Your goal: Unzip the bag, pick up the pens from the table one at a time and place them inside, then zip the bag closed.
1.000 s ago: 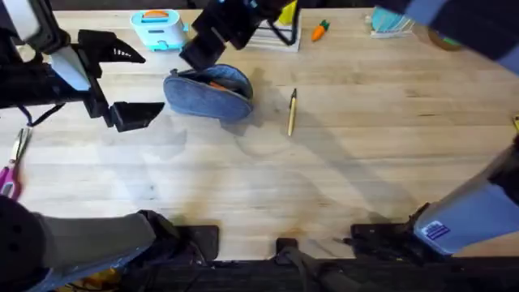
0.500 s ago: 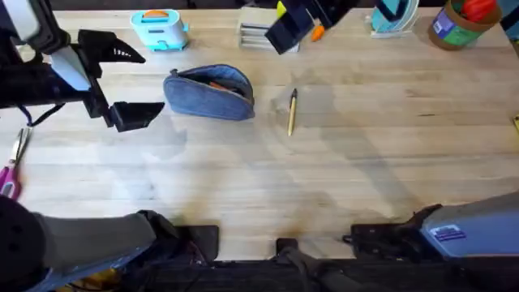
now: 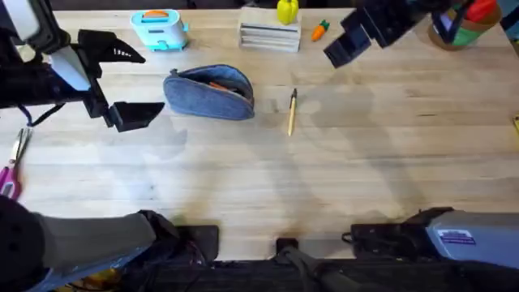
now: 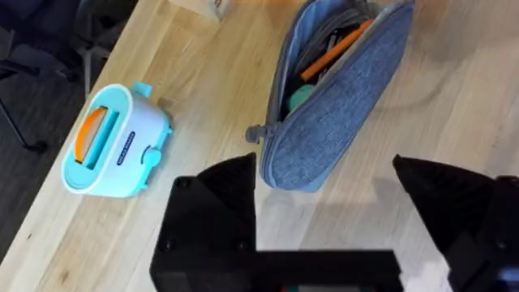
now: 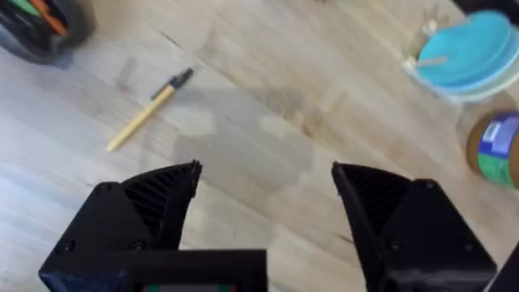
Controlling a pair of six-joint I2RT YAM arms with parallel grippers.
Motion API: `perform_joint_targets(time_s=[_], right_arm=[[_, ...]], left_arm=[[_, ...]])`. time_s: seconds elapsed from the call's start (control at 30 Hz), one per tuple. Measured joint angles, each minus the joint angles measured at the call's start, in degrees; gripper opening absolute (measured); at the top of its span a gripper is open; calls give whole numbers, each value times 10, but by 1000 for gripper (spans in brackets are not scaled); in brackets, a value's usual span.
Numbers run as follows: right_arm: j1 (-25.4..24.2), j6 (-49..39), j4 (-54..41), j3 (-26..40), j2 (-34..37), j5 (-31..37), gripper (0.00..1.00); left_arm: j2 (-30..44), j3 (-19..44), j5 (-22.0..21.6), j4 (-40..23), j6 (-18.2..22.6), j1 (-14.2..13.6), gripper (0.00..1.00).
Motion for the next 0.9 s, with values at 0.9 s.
perform_joint_targets(time_s=[0.9], right_arm=[[107, 426, 344, -331, 2, -4, 997]], left_arm=[[0, 0, 0, -2, 0, 0, 994]])
